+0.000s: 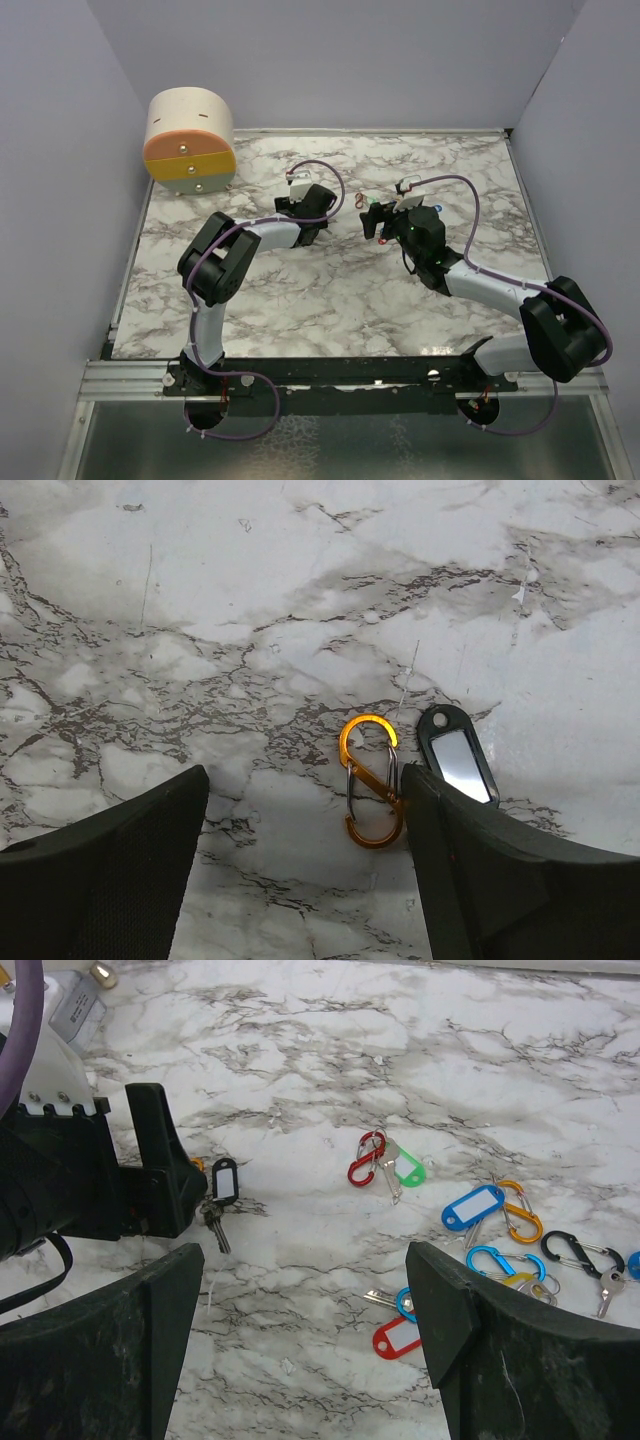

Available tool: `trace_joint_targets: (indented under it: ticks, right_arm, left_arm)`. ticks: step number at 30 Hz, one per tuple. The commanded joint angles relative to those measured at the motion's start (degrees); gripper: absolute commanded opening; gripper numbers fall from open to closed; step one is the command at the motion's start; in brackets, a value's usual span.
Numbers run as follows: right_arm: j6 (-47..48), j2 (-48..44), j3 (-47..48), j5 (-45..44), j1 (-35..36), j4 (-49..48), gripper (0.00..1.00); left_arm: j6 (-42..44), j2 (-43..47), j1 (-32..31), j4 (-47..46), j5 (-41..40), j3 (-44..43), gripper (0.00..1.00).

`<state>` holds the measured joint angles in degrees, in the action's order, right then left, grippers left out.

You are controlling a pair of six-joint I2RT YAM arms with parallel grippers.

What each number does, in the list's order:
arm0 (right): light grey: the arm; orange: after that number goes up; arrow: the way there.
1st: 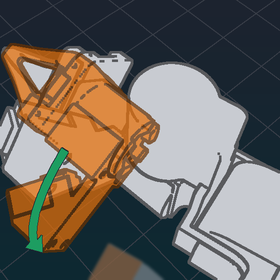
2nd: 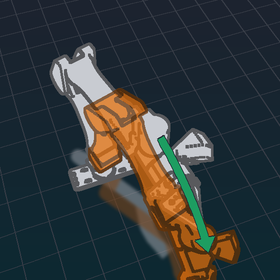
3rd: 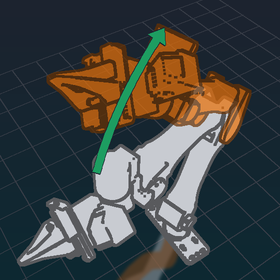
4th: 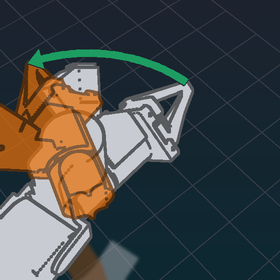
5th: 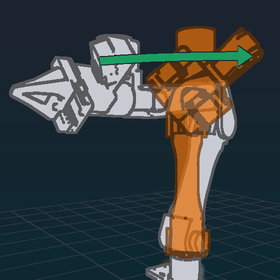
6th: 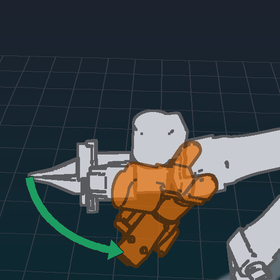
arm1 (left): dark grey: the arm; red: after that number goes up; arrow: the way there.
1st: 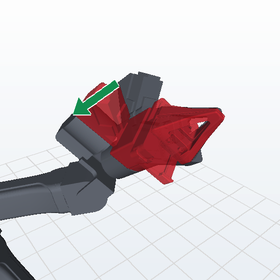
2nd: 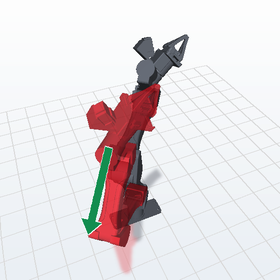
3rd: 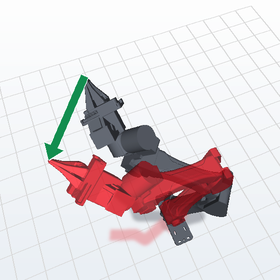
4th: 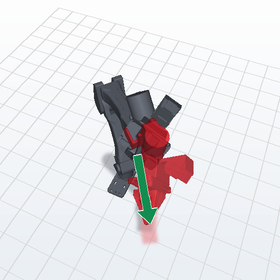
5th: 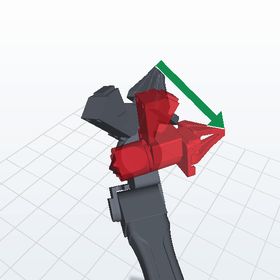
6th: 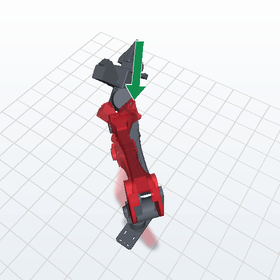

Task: Put the keys on the keyring

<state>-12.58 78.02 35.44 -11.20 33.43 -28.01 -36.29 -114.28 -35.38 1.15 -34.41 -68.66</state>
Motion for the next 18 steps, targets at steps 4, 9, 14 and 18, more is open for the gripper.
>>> trace_joint_targets:
  ticks: [4,9,14,18]
  right_arm:
    - [0.64,0.34,-0.11,-1.19,0.32,-1.52,0.83]
    - [0.58,0.62,0.05,-1.19,0.32,-1.62,0.83]
    - [0.67,0.64,0.02,-1.17,0.32,-1.55,0.83]
    - [0.77,0.74,0.07,-1.36,0.27,-1.57,0.83]
  left_arm:
    - [0.79,-0.77,-0.23,1.16,-1.37,0.99,0.77]
    - [1.84,-1.43,-0.26,0.98,0.31,-0.37,0.8]
    - [3.3,-3.8,-0.22,1.05,3.31,-2.8,0.83]
    - [4.81,-5.79,-0.43,1.04,5.7,-4.96,0.83]
